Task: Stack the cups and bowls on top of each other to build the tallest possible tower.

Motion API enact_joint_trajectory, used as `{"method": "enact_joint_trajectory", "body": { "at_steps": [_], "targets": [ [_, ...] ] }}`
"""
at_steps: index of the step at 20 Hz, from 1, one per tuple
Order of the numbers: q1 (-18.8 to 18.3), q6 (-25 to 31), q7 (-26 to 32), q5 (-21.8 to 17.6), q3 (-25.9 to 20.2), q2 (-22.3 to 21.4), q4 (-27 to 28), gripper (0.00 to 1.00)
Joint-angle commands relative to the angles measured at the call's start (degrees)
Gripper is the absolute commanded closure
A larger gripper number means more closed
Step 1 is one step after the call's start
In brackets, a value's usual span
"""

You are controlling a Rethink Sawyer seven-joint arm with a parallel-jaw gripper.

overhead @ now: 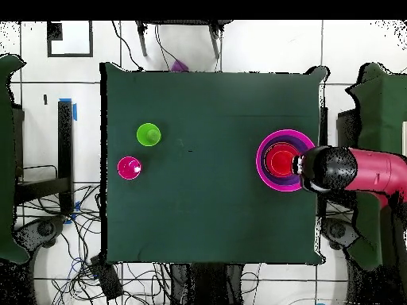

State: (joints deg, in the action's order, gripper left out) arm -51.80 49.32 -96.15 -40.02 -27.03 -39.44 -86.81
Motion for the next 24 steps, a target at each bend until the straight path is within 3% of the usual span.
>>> {"method": "enact_joint_trajectory", "body": {
  "at_steps": [1, 4, 7, 16, 24],
  "targets": [
    [3.28, 7.25, 17.15, -2.02, -3.65, 0.72, 4.42, 0.0],
    [6.14, 13.54, 15.59, -0.08, -3.48, -0.6, 7.42, 0.0],
    [9.79, 18.58, 12.32, 0.61, -3.44, 1.1, 13.23, 0.0],
    [17.73, 22.69, 4.8, 0.84, -3.75, 11.31, 30.99, 0.0],
    [25.49, 27.2, -1.11, 0.4, -4.1, 22.6, 50.13, 0.0]
  ]
}}
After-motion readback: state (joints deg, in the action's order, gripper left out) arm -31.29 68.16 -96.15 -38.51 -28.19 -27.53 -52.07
